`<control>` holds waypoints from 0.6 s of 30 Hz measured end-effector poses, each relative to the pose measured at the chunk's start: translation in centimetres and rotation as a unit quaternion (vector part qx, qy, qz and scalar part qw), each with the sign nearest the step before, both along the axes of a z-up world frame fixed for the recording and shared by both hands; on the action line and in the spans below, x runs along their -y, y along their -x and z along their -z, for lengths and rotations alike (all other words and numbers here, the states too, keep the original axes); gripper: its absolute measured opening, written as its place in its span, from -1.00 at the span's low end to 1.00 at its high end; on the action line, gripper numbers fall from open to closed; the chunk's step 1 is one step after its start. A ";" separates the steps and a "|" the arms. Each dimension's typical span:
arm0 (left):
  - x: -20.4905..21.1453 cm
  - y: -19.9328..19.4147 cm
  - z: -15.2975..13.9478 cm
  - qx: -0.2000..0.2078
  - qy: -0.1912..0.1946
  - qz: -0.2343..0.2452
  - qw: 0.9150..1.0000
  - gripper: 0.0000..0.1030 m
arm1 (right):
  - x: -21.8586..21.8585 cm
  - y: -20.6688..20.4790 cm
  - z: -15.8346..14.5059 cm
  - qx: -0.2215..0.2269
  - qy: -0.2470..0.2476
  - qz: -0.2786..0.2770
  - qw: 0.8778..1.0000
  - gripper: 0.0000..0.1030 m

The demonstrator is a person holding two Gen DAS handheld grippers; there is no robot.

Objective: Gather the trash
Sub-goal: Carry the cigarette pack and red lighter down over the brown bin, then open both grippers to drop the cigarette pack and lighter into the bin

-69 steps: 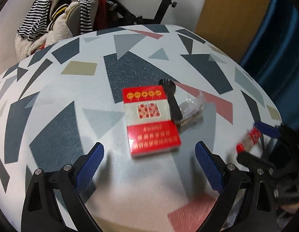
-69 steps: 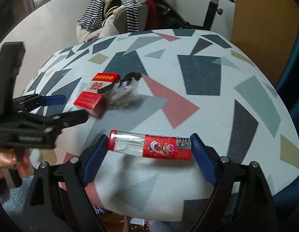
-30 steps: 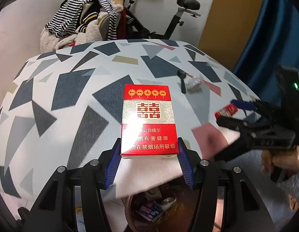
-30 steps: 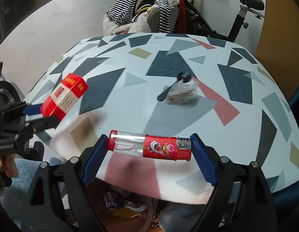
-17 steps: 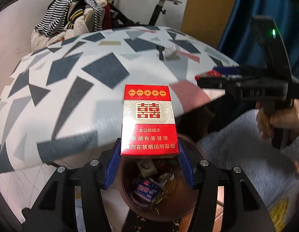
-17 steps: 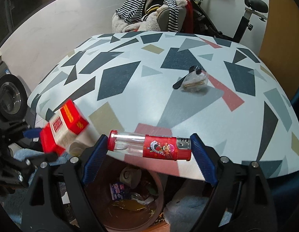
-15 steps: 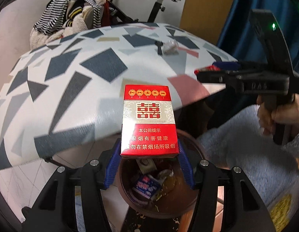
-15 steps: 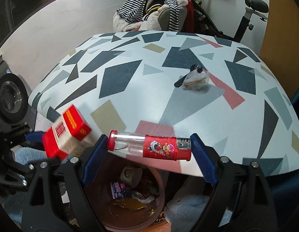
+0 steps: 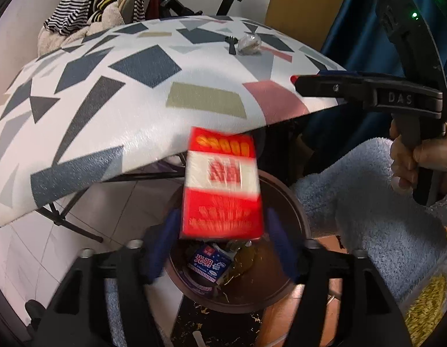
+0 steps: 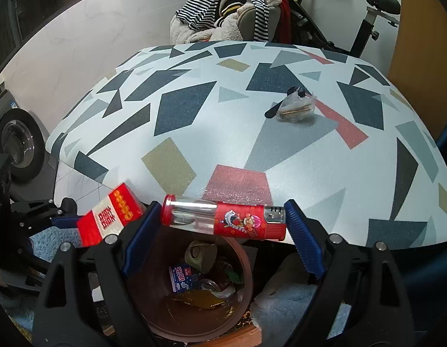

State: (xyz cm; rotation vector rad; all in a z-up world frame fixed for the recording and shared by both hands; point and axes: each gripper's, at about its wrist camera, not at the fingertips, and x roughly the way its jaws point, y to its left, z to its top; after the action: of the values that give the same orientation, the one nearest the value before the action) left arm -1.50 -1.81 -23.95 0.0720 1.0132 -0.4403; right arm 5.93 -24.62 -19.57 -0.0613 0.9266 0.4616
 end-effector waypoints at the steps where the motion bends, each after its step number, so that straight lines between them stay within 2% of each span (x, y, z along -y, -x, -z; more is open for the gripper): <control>1: 0.0 0.0 0.2 0.000 0.000 -0.001 1.000 0.48 | 0.0 0.1 0.0 0.000 0.001 -0.001 1.000 0.64; 5: -0.5 -0.2 0.0 0.003 0.002 -0.015 1.000 0.53 | -0.2 0.1 0.1 -0.003 0.001 -0.002 1.000 0.64; 10: -1.5 -0.7 -1.7 0.030 0.003 -0.044 0.999 0.62 | -0.3 0.3 0.5 -0.009 0.003 -0.003 1.000 0.64; 18: -3.8 -1.5 -5.0 0.077 0.017 -0.111 0.991 0.74 | -1.1 0.7 1.8 -0.023 0.010 -0.013 1.000 0.64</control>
State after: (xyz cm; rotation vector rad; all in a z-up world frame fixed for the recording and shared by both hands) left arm -0.04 2.03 -18.99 -0.0358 0.8506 -0.2448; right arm 5.23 -23.52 -21.35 -0.0811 0.9772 0.4793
